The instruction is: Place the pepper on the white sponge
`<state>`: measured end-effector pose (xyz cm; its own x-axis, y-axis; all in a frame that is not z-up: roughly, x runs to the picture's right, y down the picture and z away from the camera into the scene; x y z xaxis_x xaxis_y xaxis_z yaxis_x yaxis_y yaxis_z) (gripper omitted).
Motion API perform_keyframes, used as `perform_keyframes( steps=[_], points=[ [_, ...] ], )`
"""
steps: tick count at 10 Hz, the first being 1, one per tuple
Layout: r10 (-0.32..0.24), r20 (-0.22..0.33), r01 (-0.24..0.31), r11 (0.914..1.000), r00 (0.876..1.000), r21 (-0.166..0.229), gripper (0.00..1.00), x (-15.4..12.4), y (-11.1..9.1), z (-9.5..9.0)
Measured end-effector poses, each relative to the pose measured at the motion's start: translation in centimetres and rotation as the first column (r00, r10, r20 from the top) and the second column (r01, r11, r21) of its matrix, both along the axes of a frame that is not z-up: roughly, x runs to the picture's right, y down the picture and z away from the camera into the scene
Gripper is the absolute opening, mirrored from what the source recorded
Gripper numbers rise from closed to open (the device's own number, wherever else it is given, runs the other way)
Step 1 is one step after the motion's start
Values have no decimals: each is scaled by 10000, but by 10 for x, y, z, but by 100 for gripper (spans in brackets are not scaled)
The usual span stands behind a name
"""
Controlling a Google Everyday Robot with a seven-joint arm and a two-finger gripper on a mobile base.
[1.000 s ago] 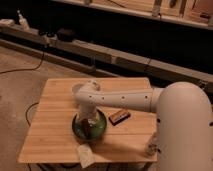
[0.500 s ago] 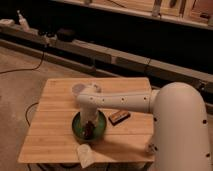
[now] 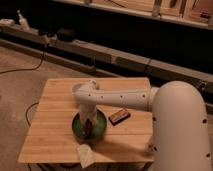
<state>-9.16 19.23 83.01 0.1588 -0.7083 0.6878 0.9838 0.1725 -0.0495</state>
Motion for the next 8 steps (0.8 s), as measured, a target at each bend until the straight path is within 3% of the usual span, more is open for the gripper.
perform_keyframes(
  steps=[2,4,5,8],
  points=[
    [417,-496,-437,9982,9979,-415,0,0,-1,-12],
    [1542,-1559,-1666,9836,9757,-698,0,-3,-22,-42],
    [2037,-1990,-2215,9726,9586,-712,0,-5,-30,-55],
    [3353,-3567,-3883,9174,8720,-868,0,-12,-33,-103]
  ],
)
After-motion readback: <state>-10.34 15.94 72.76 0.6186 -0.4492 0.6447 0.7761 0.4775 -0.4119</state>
